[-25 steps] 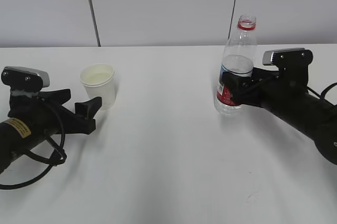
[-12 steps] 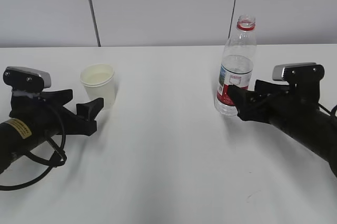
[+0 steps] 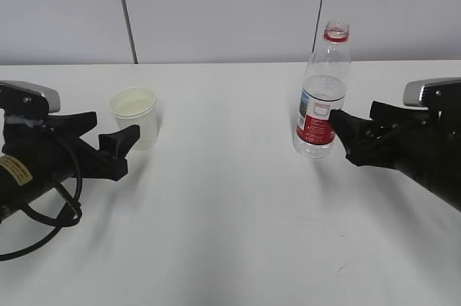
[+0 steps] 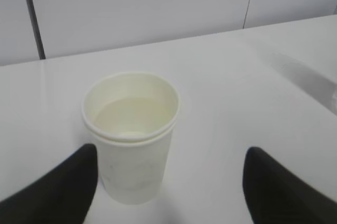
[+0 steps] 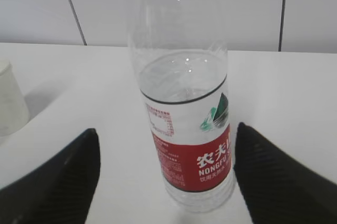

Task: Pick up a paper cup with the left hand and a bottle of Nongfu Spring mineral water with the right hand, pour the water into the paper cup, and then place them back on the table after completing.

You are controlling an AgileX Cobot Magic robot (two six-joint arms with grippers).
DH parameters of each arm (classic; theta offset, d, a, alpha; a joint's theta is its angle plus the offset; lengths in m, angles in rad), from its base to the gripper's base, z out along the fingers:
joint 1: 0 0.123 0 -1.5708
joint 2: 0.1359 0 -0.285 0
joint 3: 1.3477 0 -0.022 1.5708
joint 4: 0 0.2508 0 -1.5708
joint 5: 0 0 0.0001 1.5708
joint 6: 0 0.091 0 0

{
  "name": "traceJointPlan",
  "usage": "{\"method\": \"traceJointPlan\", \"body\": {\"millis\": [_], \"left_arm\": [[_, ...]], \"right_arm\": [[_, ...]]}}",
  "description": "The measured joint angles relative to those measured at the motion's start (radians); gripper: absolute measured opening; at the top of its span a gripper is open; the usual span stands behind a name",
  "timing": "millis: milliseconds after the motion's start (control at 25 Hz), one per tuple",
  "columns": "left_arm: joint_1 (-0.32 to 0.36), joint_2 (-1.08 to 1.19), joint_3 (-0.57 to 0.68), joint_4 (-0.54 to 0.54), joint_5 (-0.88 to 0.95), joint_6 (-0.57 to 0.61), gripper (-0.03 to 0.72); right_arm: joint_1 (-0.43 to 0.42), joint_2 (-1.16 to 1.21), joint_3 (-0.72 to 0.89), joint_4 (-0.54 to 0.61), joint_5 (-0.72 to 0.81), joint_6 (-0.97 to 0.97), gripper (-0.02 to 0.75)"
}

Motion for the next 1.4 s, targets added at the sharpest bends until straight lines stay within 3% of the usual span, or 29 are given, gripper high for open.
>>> {"method": "traceJointPlan", "body": {"millis": [400, 720, 1040, 1400], "left_arm": [[0.0, -0.125, 0.005, -0.026, 0.06, 0.0, 0.52], [0.0, -0.263, -0.026, -0.03, 0.289, -0.053, 0.491], [0.0, -0.428, -0.191, -0.029, 0.762, -0.075, 0.471], [0.0, -0.471, -0.536, -0.067, 1.377, -0.075, 0.454]], "right_arm": [[0.0, -0.307, 0.008, 0.009, 0.254, -0.004, 0.587], [0.0, -0.522, -0.169, 0.009, 0.706, -0.004, 0.587], [0.0, -0.549, -0.447, 0.015, 1.149, -0.007, 0.587], [0.0, -0.549, -0.68, 0.083, 1.519, -0.007, 0.587]]}}
